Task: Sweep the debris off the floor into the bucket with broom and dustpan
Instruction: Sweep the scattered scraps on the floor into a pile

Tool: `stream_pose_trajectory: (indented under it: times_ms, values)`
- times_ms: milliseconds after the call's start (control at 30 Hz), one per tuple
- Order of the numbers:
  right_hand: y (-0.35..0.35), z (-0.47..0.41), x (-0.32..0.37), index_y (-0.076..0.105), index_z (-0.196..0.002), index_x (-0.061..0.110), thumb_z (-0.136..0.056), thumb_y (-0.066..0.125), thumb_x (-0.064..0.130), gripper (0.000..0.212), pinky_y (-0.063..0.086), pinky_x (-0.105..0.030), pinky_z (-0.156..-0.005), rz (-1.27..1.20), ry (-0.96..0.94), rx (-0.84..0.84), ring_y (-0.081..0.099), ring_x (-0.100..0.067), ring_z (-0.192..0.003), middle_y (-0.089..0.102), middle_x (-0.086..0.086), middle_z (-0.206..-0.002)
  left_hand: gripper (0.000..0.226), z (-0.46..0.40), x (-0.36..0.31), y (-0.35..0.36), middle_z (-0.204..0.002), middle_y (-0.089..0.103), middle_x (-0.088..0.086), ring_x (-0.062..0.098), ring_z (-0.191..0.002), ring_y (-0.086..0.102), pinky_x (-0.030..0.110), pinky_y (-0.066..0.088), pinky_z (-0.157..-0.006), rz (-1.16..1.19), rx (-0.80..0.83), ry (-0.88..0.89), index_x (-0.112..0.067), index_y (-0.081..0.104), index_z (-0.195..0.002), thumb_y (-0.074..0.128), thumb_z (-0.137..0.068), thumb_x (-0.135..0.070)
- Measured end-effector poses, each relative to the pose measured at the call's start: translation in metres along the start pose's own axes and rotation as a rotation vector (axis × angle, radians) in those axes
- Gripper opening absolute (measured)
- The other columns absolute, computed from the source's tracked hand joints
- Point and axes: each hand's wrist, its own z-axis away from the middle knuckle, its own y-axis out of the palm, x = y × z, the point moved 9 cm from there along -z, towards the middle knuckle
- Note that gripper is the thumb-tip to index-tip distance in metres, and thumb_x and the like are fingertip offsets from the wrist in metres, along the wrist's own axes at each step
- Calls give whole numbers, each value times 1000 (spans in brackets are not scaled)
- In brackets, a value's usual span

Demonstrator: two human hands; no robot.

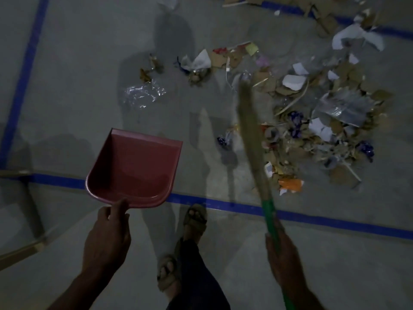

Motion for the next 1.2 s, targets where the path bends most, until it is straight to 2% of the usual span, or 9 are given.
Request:
stream_pose_trajectory:
  times_ms: [233, 400, 600, 733, 767, 833, 933, 1033, 1200]
  values:
    - [82, -23, 16, 13, -155, 47, -100, 39, 51, 61, 50, -29, -67, 281, -82, 280, 60, -16, -77, 53, 1, -89, 40, -28, -17, -14, -100, 54, 17, 40, -71, 58, 36, 39, -55, -46, -19, 77, -22, 47, -131, 59, -95, -12]
    - [33, -72, 5, 32, -152, 17, -104, 46, 32, 52, 44, -28, -49, 138, 186, 80, 58, -14, -60, 58, -5, -72, 41, -44, -6, -19, -101, 55, 19, 42, -77, 58, 41, 44, -57, -53, -16, 106, -20, 47, -133, 59, -94, -12]
    - [-29, -30, 16, 24, -152, 47, -101, 51, 31, 60, 45, -30, -52, -21, 201, -154, 63, -21, -59, 64, -6, -81, 45, -63, 15, -30, -108, 55, 20, 43, -82, 61, 39, 43, -60, -8, -41, 8, -21, 45, -136, 47, -93, -32]
    - [21, -33, -52, 13, -137, 75, -98, 30, 7, 80, 53, -46, -80, 87, 342, -99, 66, -11, -104, 64, 9, -125, 41, -71, 36, -44, -110, 55, 18, 44, -81, 63, 45, 51, -60, 0, -32, -56, -23, 47, -134, 54, -94, -21]
    - [41, -35, -51, 15, -136, 73, -93, 52, 2, 91, 52, -40, -89, 129, 287, -26, 60, -12, -118, 60, 15, -132, 40, -74, 44, -51, -110, 55, 18, 44, -82, 63, 45, 51, -60, 1, -44, -69, -23, 47, -133, 56, -94, -18]
    - [66, -21, 21, 40, -144, 48, -76, 83, 8, 89, 50, -14, -79, 227, -2, 10, 67, -18, -102, 66, 6, -118, 38, -82, 60, -62, -108, 55, 16, 44, -81, 62, 46, 51, -61, 9, -54, -81, -24, 47, -131, 56, -95, -16]
    - [103, 4, 169, 32, -149, 51, -90, 68, 30, 72, 49, -20, -61, 276, -333, 161, 66, -12, -80, 58, 15, -106, 35, -96, 89, -78, -105, 55, 15, 43, -83, 61, 47, 51, -62, 14, -85, -125, -24, 47, -129, 55, -96, -15]
    - [180, -14, 248, 5, -151, 58, -103, 37, 38, 61, 46, -32, -70, 458, -471, 388, 62, -23, -94, 45, 10, -118, 36, -107, 122, -99, -105, 53, 16, 45, -85, 59, 45, 46, -63, 28, -138, -178, -22, 49, -129, 56, -96, -12]
    - [275, -58, 378, 14, -153, 52, -101, 35, 22, 63, 49, -42, -84, 564, -569, 462, 61, -37, -100, 55, -13, -120, 44, -137, 173, -120, -112, 51, 20, 49, -87, 59, 49, 45, -62, 31, -181, -182, -19, 48, -134, 59, -93, -9]
